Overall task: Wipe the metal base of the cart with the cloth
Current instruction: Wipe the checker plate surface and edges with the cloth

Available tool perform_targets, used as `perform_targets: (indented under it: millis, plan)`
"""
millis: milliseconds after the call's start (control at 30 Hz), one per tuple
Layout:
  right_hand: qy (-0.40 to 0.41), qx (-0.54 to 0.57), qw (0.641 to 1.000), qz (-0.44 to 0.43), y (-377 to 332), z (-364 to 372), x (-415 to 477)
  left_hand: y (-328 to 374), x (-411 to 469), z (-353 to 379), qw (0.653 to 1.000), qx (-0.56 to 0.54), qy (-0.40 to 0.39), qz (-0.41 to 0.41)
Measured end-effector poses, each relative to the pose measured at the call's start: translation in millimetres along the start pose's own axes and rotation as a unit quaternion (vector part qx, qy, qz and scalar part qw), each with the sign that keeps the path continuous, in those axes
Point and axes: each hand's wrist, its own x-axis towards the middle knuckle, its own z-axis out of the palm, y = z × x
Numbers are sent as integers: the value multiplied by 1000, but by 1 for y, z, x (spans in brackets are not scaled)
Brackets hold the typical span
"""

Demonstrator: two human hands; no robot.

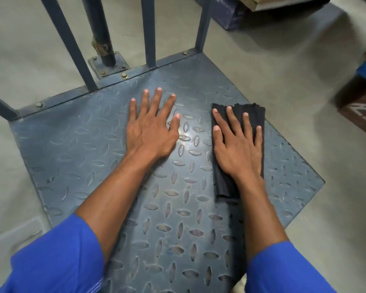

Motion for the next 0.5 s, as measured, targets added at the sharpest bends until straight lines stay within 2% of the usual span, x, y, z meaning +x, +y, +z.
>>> perform_targets:
  millis: [133,233,300,333,433,500]
  plan:
    - [-13,9,996,-89,-20,7,72,-14,6,-4,1000,2,1,26]
    - [-23,8,998,-60,-23,5,141,-15,12,-3,1000,11,12,15]
    - [-34,12,999,-37,-34,9,156,-14,17,-4,1000,1,15,12]
    - [-42,5,997,-59,-45,12,152,-14,19,-5,1000,-6,17,11]
    - [-62,-6,978,-200,-68,15,140,-15,25,-7,999,-25,26,10]
    - [-72,-7,973,-217,-69,8,158,-14,27,-7,999,-28,28,9]
